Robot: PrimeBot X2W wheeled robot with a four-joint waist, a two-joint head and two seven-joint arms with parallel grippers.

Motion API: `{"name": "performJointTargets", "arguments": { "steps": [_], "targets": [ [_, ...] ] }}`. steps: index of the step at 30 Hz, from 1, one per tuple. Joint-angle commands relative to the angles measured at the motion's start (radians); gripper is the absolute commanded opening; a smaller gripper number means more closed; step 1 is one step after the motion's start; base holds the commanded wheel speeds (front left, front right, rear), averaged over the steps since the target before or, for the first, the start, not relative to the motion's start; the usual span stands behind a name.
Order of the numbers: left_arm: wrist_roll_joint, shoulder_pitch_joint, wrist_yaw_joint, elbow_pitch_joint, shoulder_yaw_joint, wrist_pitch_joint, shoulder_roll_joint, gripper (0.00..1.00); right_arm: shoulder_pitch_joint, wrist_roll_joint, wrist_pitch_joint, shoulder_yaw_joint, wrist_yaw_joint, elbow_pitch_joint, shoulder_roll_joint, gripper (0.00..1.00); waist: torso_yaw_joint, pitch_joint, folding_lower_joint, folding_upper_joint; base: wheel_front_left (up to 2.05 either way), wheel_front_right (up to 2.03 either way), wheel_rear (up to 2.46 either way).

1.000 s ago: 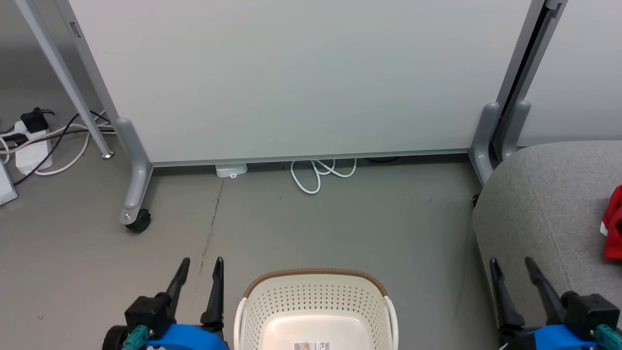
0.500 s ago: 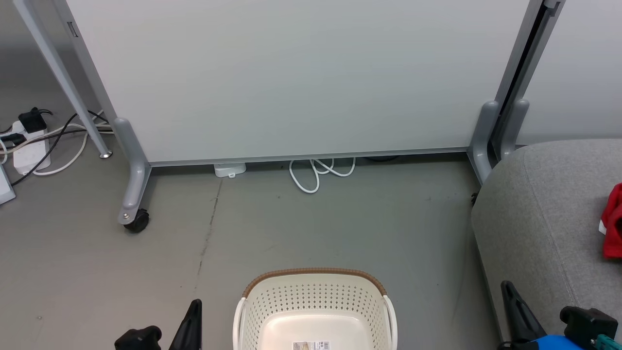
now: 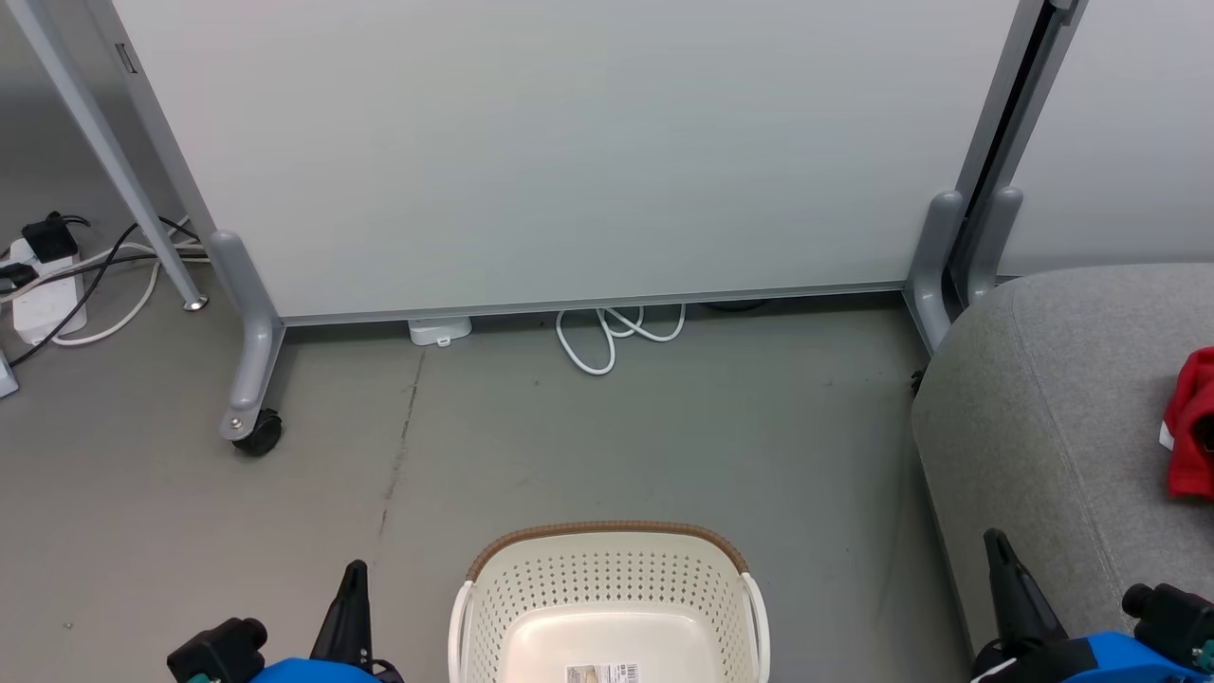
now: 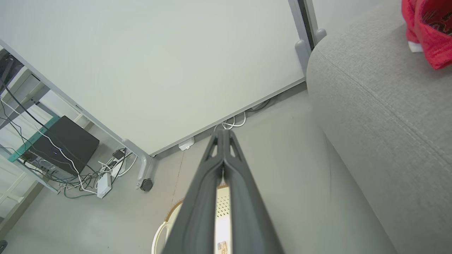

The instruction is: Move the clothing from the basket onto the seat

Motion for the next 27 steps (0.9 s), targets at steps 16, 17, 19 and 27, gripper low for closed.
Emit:
{"name": "performJointTargets", "arguments": {
  "steps": [16,17,19,27],
  "targets": [
    [-0.227,-0.055,-0.001,-0.059,0.056,0.061,-0.003,0.0,-0.058,0.251,0.042,-0.006,0.0,-0.01,-0.008,0.0,-0.015,0.005,-0.0001,0.0,0.0,0.0,0.0],
    [-0.239,-0.056,-0.001,-0.061,0.059,0.065,-0.003,0.0,-0.06,0.264,0.044,-0.006,0.0,-0.009,-0.008,0.0,-0.015,0.005,-0.0001,0.0,0.0,0.0,0.0],
    [-0.263,-0.058,-0.001,-0.065,0.065,0.071,-0.003,0.0,-0.063,0.291,0.048,-0.007,0.0,-0.009,-0.008,0.0,-0.017,0.006,-0.0001,0.0,0.0,0.0,0.0],
    [-0.367,-0.069,-0.001,-0.085,0.087,0.1,-0.006,0.0,-0.079,0.405,0.068,-0.009,0.0,-0.006,-0.009,0.0,-0.026,0.009,-0.0001,0.0,0.0,0.0,0.0]
  ]
}}
